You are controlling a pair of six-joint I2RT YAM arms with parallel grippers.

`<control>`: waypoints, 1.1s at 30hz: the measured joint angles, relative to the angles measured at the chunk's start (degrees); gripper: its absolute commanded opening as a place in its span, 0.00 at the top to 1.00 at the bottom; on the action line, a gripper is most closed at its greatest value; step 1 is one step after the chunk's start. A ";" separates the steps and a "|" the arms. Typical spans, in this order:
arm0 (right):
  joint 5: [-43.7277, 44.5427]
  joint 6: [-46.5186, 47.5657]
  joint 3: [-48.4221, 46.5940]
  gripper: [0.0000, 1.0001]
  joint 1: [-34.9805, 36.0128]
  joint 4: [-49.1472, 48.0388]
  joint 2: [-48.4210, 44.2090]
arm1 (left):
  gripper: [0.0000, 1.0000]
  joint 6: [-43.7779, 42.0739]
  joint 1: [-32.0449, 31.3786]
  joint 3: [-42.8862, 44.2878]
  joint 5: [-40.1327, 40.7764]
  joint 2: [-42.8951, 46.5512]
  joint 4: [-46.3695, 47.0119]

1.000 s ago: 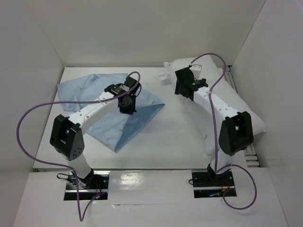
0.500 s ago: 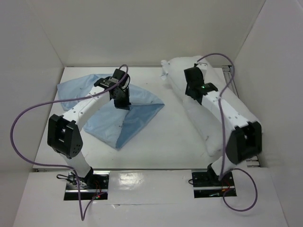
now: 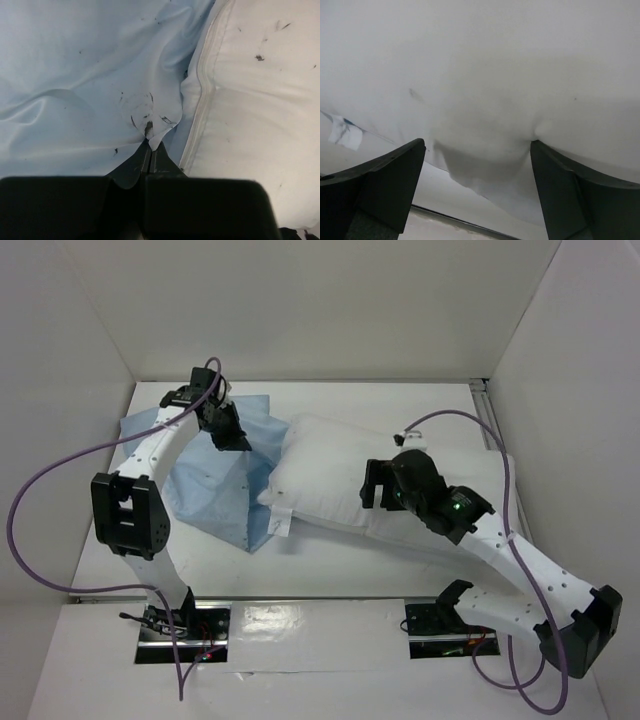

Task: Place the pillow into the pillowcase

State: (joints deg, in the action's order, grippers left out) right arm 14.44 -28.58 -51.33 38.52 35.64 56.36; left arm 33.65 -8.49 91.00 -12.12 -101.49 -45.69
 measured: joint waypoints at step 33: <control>2.82 -0.20 -11.19 1.00 10.38 -1.14 6.05 | 1.00 -2.23 5.05 -2.95 -6.73 6.78 0.94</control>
State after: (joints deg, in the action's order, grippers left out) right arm 17.26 -28.77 -62.52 48.90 34.50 62.41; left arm 31.42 -3.44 88.05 -18.85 -94.72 -44.75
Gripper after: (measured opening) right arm 0.030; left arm 0.060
